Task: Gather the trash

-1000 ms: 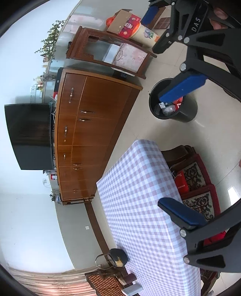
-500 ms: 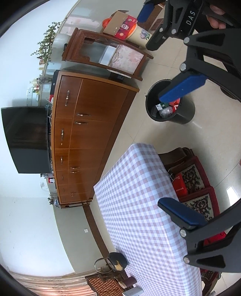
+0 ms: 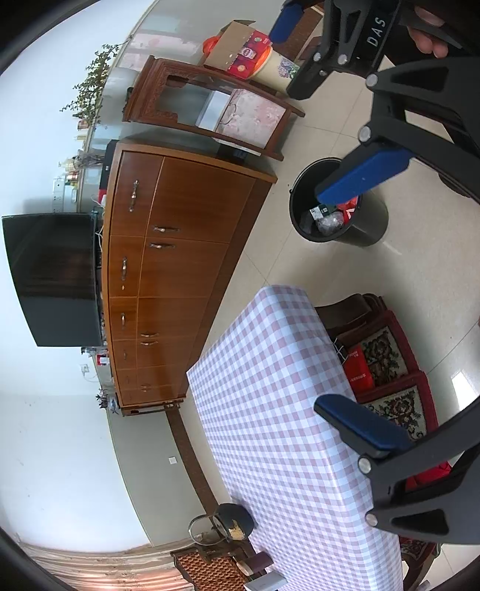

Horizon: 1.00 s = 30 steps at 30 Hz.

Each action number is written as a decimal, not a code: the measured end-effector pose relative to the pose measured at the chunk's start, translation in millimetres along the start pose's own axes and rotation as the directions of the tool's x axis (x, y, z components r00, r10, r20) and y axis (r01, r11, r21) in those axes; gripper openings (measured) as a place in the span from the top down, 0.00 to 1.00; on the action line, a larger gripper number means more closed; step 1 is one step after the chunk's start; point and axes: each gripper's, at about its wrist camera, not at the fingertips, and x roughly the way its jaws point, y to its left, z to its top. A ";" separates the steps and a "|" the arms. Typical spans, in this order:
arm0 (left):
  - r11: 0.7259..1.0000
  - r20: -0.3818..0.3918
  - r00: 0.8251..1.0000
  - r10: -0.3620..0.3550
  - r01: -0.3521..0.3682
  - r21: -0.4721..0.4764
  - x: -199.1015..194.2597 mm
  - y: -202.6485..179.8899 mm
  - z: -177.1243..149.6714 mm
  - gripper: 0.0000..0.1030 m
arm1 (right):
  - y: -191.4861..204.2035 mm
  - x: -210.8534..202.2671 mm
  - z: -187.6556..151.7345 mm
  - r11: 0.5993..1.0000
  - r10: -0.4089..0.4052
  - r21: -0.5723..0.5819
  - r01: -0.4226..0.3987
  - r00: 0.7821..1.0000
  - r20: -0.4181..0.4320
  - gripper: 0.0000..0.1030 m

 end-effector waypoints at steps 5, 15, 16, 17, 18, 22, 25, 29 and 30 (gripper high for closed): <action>1.000 -0.001 1.000 0.000 0.000 0.005 1.4 0.7 -0.9 0.00 | -1.2 -0.1 -0.3 1.000 0.003 0.004 -0.003 1.000 0.001 0.00; 1.000 0.000 1.000 -0.003 0.003 0.012 1.3 2.6 -2.0 0.00 | -2.4 0.8 0.6 1.000 0.003 0.008 -0.003 1.000 0.002 0.00; 1.000 0.000 1.000 -0.002 0.002 0.011 1.6 1.8 -2.3 0.00 | -2.2 0.9 0.7 1.000 0.003 0.007 -0.003 1.000 0.002 0.00; 1.000 0.000 1.000 -0.003 0.003 0.011 1.5 1.8 -2.3 0.00 | -2.8 0.9 0.7 1.000 0.003 0.007 -0.003 1.000 0.002 0.00; 1.000 0.000 1.000 -0.004 0.004 0.011 1.7 2.1 -2.5 0.00 | -2.6 0.9 0.4 1.000 0.004 0.007 -0.004 1.000 0.001 0.00; 1.000 0.000 1.000 0.000 0.000 0.016 2.1 2.7 -3.2 0.00 | -2.4 1.2 0.1 1.000 0.006 0.008 -0.006 1.000 0.001 0.00; 1.000 0.000 1.000 0.000 0.000 0.018 2.8 2.3 -3.7 0.00 | -2.3 0.7 -0.1 1.000 0.006 0.009 -0.006 1.000 0.002 0.00; 1.000 -0.001 1.000 -0.002 0.002 0.021 2.8 2.7 -4.7 0.00 | -2.9 0.7 -0.4 1.000 0.006 0.014 -0.006 1.000 0.004 0.00; 1.000 -0.002 1.000 -0.002 0.002 0.021 2.8 2.6 -4.8 0.00 | -3.0 0.8 -0.5 1.000 0.005 0.013 -0.005 1.000 0.004 0.00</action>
